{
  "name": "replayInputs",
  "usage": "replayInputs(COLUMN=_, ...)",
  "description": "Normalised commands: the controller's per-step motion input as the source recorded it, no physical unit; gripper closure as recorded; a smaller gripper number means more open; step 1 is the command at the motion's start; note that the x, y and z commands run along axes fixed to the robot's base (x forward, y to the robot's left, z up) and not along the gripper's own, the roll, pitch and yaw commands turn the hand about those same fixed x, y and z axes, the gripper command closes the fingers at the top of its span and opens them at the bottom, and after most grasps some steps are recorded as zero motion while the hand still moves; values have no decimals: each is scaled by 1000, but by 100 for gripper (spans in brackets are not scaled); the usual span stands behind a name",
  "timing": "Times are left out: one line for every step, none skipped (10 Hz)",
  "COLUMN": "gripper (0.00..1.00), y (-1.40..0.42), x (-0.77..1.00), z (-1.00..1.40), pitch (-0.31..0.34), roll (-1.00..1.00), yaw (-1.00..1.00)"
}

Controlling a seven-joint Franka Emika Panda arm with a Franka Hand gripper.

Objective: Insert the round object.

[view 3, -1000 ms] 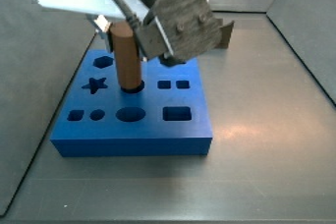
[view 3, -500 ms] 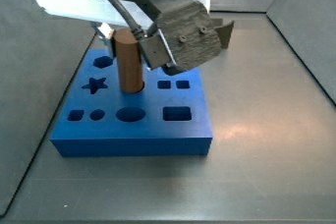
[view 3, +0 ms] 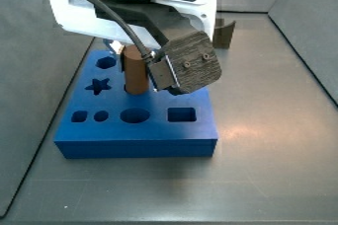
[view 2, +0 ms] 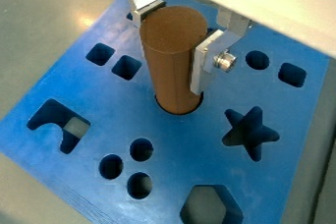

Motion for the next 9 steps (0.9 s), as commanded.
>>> replayInputs(gripper=100, y=69, x=-17, z=-351, pitch=-103, roll=-60, yaw=-29)
replayInputs(gripper=100, y=117, x=-71, z=-529, pitch=-187, roll=-89, yaw=-11)
replayInputs(gripper=100, y=120, x=-174, z=-634, pitch=-294, roll=-87, yaw=0)
replayInputs(gripper=100, y=26, x=-257, z=-546, pitch=-357, roll=-37, yaw=0)
replayInputs(gripper=100, y=0, x=-329, z=-354, pitch=-453, roll=0, yaw=0)
replayInputs(gripper=100, y=-26, x=-220, z=-240, pitch=-367, roll=0, yaw=-6)
replayInputs(gripper=100, y=0, x=0, z=-151, pitch=-150, roll=0, yaw=0)
replayInputs(gripper=100, y=0, x=0, z=0, pitch=0, roll=6, yaw=0)
replayInputs(gripper=100, y=0, x=0, z=0, pitch=0, roll=0, yaw=0)
